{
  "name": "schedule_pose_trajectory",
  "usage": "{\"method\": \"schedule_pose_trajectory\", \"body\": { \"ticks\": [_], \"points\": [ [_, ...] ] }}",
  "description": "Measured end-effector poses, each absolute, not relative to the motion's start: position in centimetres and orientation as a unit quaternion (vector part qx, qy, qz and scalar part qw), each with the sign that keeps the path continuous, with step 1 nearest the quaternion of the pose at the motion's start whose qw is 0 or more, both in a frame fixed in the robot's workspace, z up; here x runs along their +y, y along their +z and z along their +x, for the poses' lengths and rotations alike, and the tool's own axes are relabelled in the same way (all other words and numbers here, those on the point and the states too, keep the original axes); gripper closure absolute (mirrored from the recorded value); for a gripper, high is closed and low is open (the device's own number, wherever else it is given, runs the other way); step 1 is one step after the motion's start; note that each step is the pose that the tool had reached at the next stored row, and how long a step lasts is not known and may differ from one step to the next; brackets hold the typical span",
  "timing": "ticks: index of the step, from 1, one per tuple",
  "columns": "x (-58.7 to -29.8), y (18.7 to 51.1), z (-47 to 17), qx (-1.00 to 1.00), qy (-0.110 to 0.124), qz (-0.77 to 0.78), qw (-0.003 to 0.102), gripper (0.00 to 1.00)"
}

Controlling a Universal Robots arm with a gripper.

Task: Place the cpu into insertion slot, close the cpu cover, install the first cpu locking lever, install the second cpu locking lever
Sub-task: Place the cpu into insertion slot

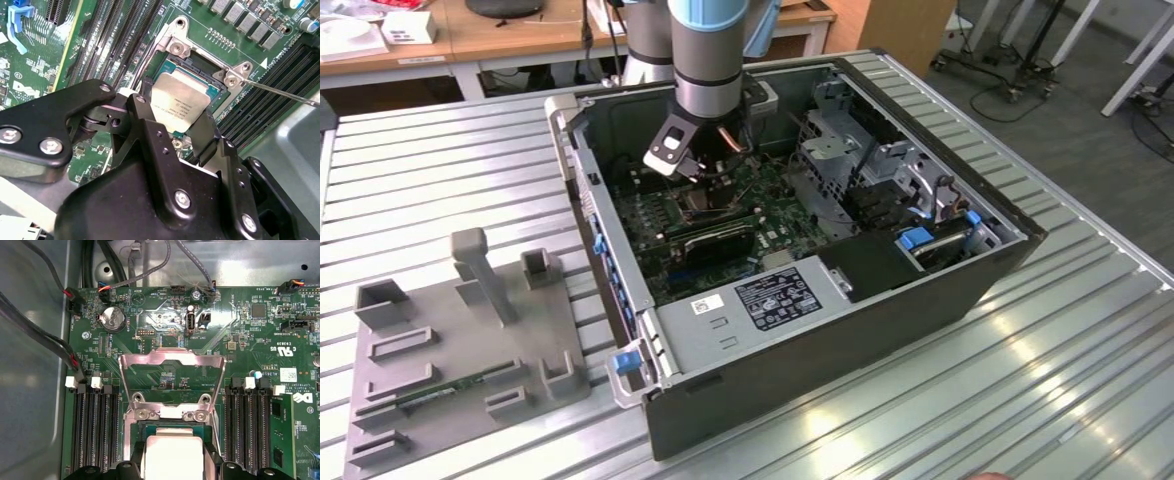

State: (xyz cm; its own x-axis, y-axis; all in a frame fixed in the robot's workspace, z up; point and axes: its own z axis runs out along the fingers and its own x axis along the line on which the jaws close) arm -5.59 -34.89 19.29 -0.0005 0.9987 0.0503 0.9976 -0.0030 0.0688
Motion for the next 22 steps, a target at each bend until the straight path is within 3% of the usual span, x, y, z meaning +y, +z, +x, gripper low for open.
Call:
{"method": "schedule_pose_trajectory", "body": {
  "ticks": [22],
  "points": [
    [-34.68, 19.34, -5.59, 0.706, 0.043, 0.707, 0.006, 0.46]
  ]
}}
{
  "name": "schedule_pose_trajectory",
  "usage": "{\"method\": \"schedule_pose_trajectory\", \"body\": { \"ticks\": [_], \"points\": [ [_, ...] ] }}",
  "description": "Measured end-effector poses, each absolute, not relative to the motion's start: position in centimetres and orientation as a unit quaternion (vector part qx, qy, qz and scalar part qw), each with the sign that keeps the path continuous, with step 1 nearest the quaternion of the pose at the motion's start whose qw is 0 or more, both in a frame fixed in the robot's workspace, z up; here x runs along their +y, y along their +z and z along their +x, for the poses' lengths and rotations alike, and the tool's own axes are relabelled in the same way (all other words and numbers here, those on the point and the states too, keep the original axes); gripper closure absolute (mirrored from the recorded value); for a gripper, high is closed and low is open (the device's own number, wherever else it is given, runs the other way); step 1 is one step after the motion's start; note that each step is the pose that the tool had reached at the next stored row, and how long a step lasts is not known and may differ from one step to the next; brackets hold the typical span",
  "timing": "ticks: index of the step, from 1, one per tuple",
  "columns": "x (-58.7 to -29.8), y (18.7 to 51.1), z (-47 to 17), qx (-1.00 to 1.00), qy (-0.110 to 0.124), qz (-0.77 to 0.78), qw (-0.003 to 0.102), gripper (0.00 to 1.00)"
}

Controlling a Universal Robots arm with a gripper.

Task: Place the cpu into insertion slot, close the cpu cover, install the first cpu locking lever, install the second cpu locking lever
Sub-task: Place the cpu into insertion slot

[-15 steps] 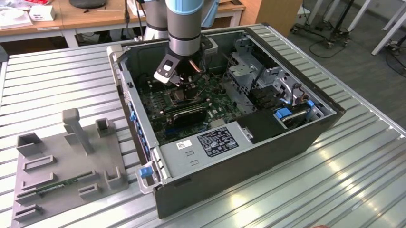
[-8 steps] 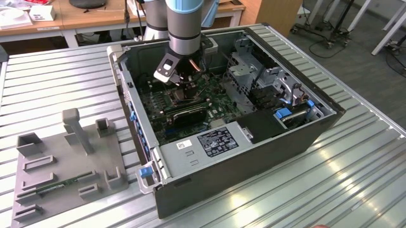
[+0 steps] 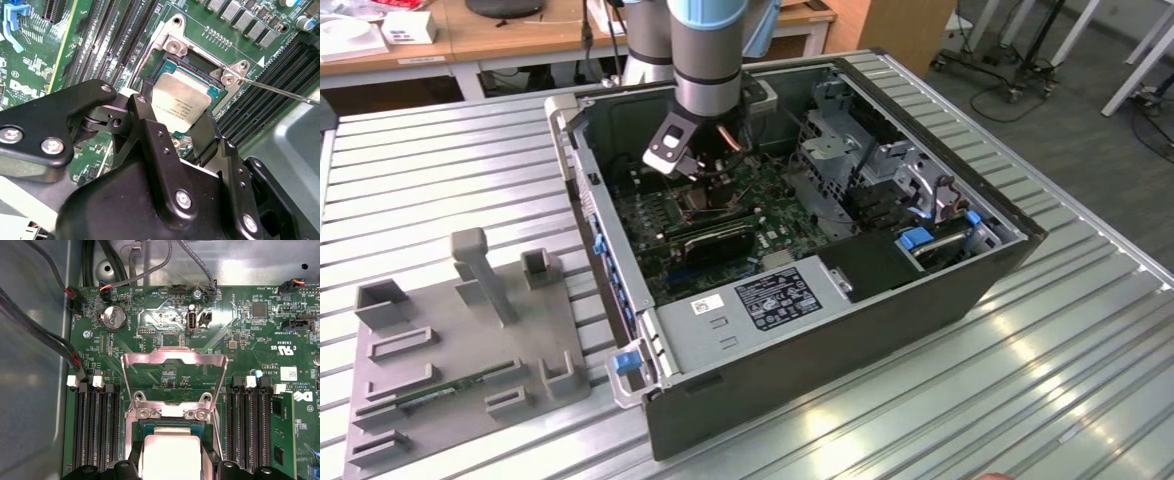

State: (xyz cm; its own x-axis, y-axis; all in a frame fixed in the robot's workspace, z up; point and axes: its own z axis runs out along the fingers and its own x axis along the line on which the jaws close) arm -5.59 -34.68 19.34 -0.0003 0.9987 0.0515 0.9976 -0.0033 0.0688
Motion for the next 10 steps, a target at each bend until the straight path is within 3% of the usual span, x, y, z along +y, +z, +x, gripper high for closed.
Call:
{"method": "schedule_pose_trajectory", "body": {
  "ticks": [10],
  "points": [
    [-34.66, 19.16, -5.60, 0.705, 0.043, 0.708, 0.006, 0.46]
  ]
}}
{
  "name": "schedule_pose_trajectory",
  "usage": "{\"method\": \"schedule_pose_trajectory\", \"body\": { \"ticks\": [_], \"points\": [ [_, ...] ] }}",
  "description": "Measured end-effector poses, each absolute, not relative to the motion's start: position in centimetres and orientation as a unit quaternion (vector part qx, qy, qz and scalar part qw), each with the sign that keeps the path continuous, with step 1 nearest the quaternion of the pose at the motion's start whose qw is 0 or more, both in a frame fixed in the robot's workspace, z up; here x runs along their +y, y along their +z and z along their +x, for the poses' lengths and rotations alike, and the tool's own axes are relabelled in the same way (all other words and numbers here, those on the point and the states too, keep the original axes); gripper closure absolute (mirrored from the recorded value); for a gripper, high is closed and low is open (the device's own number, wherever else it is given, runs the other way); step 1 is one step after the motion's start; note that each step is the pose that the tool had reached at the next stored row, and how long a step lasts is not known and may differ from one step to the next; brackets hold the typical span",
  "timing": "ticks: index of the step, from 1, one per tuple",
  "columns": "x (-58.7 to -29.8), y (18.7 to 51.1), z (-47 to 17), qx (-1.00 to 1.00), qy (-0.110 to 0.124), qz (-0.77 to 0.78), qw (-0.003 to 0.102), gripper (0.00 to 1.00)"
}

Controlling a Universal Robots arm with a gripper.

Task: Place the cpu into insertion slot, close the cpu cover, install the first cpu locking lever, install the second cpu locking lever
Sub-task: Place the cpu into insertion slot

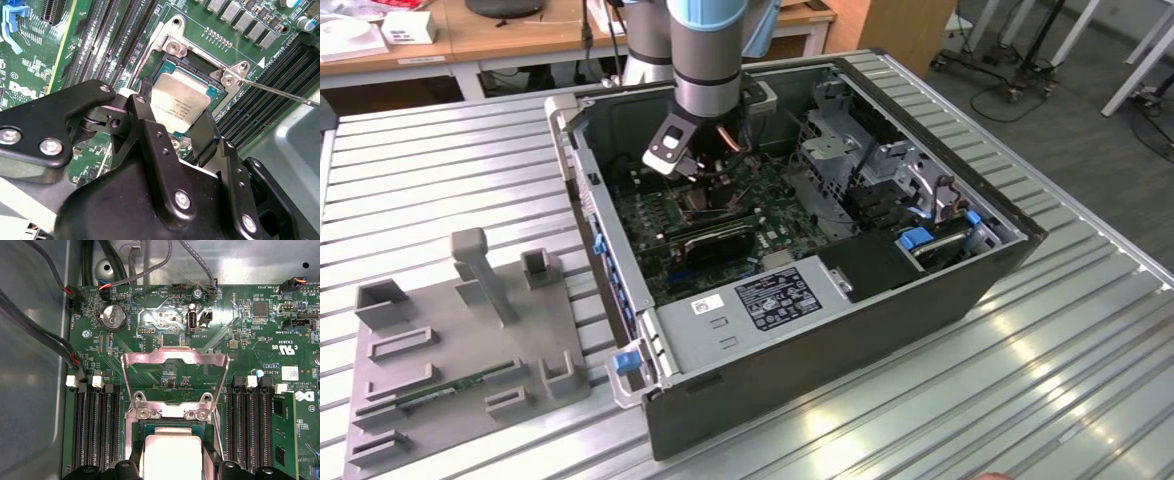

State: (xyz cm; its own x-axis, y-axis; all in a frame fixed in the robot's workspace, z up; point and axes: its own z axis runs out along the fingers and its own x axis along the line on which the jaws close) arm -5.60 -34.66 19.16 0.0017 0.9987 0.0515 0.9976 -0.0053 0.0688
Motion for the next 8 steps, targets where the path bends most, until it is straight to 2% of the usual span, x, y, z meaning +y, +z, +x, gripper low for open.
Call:
{"method": "schedule_pose_trajectory", "body": {
  "ticks": [8],
  "points": [
    [-34.67, 18.97, -5.60, 0.705, 0.042, 0.708, 0.006, 0.46]
  ]
}}
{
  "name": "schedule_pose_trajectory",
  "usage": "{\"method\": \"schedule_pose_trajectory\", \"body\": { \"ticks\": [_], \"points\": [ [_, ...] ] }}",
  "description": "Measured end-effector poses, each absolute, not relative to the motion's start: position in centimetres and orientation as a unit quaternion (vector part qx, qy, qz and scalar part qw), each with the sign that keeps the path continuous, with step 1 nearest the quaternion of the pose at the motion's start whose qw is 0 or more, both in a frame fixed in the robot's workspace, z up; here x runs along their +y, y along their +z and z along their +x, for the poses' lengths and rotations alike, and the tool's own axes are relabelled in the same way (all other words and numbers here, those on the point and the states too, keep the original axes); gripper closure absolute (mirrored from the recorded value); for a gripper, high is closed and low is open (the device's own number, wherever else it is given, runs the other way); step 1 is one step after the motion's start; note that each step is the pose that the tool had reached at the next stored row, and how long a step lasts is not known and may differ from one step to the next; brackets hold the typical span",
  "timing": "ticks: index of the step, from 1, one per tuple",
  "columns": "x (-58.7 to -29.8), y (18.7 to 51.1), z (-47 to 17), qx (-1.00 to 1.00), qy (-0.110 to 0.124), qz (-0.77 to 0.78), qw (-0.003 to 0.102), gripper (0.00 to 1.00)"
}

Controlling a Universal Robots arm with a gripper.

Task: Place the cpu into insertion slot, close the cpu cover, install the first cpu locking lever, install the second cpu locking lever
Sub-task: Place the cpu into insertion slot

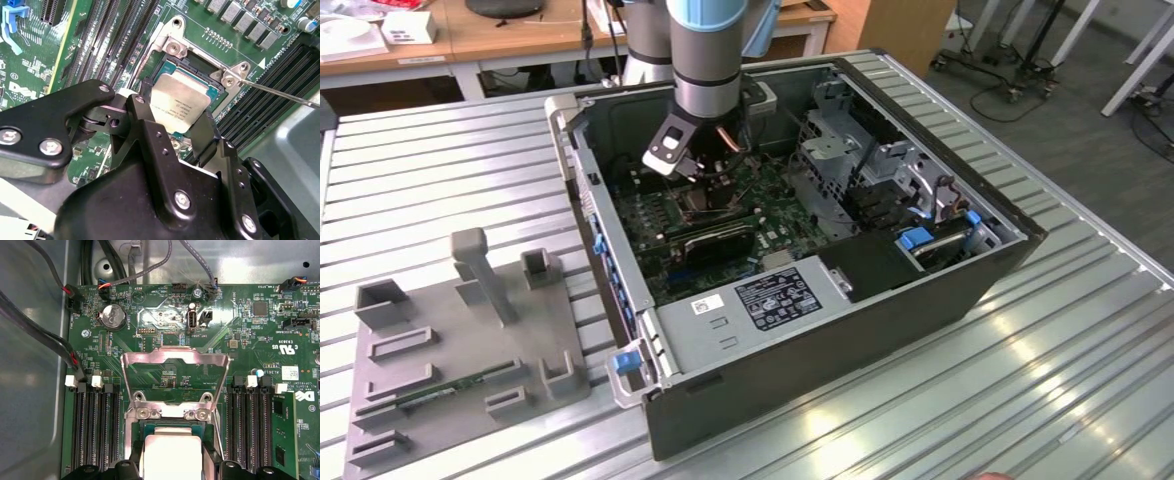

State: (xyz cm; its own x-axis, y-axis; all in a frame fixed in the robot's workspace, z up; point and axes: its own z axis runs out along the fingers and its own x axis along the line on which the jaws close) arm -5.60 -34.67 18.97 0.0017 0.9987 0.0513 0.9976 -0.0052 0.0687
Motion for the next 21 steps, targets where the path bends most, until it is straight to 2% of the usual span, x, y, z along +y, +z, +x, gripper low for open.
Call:
{"method": "schedule_pose_trajectory", "body": {
  "ticks": [11, 12, 21],
  "points": [
    [-34.64, 18.88, -5.57, 0.705, 0.044, 0.708, 0.006, 0.45],
    [-34.64, 18.91, -5.58, 0.705, 0.043, 0.708, 0.006, 0.40],
    [-34.67, 19.00, -5.60, 0.705, 0.043, 0.708, 0.006, 0.40]
  ]
}}
